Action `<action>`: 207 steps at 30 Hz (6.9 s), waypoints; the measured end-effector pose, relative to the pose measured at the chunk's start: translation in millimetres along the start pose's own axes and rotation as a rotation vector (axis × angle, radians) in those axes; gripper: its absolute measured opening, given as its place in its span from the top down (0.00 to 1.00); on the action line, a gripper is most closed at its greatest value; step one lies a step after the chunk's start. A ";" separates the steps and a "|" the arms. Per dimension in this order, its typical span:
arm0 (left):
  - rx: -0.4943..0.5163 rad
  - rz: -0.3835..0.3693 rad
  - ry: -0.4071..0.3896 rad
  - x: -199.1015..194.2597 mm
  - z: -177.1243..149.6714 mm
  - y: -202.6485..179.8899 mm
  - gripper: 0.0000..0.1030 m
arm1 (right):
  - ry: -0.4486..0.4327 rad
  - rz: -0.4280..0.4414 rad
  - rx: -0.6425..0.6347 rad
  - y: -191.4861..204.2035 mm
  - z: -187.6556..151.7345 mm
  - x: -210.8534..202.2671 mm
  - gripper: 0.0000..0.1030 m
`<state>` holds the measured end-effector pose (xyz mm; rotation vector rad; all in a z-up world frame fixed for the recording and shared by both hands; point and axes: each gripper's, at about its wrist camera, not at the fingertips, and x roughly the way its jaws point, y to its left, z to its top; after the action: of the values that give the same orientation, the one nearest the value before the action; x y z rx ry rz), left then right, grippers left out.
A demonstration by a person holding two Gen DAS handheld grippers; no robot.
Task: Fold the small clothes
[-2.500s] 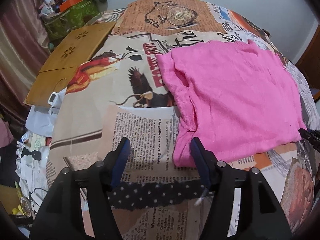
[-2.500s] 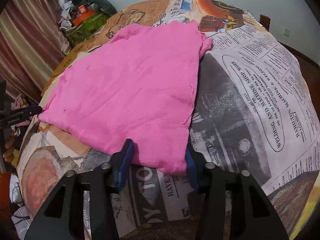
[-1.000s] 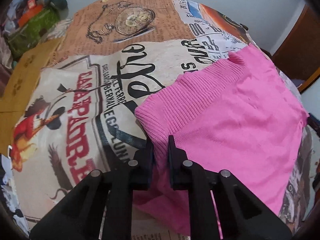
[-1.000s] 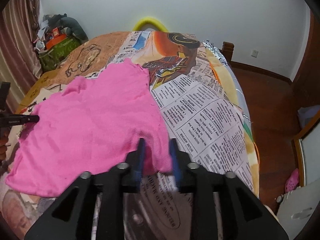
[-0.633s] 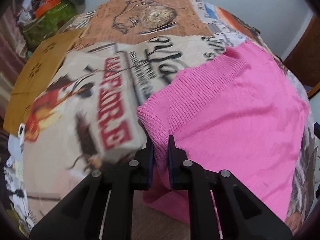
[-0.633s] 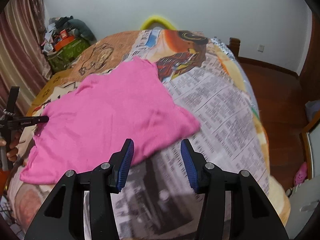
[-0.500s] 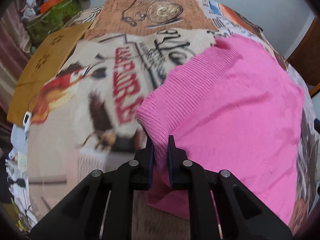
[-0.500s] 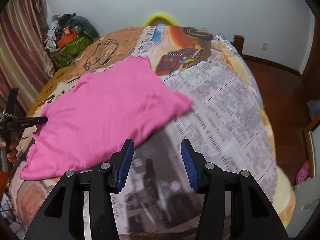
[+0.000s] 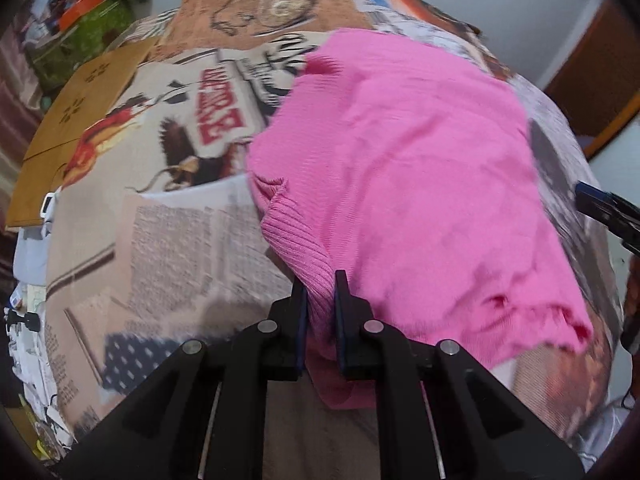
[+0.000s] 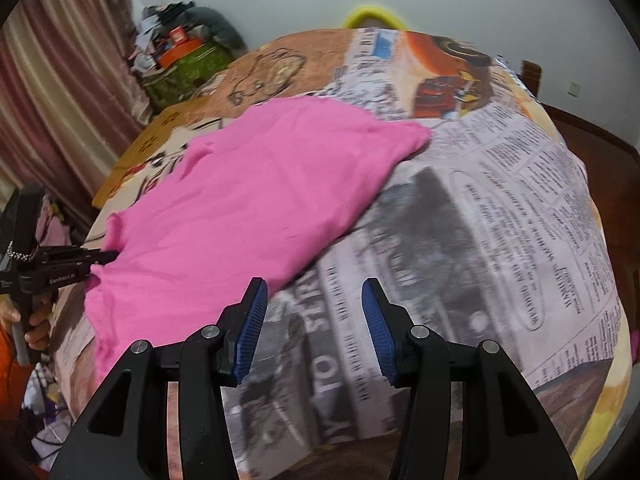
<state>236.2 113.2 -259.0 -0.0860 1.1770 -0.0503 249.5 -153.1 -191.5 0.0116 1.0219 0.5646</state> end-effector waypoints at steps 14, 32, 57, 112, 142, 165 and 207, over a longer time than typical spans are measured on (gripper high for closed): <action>0.026 -0.061 -0.042 -18.7 -13.8 -43.2 0.87 | 0.110 0.061 0.039 10.2 -32.9 5.0 0.51; -0.089 0.030 -0.106 -41.4 -17.5 10.3 0.55 | 0.093 0.018 -0.102 27.5 -43.8 13.4 0.94; 0.114 0.067 -0.048 -37.9 -42.0 -29.0 0.20 | 0.017 -0.013 -0.077 20.3 -60.4 -38.2 0.53; 0.069 -0.026 -0.277 -41.9 97.3 -50.3 0.83 | -0.162 0.001 -0.175 29.1 43.7 -20.4 0.88; -0.035 0.050 -0.180 65.7 184.8 -12.3 0.52 | -0.151 -0.044 0.032 -71.9 106.9 50.1 0.75; 0.179 0.052 -0.175 67.2 176.0 -54.2 0.22 | -0.131 0.043 0.018 -62.1 120.0 89.9 0.90; -0.013 0.154 -0.208 68.4 215.2 -12.8 0.22 | -0.206 -0.028 0.020 -83.0 124.4 60.3 0.96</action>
<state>461.2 103.5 -238.7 -0.0115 0.9733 0.0999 410.1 -166.3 -195.4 0.0717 0.8255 0.5165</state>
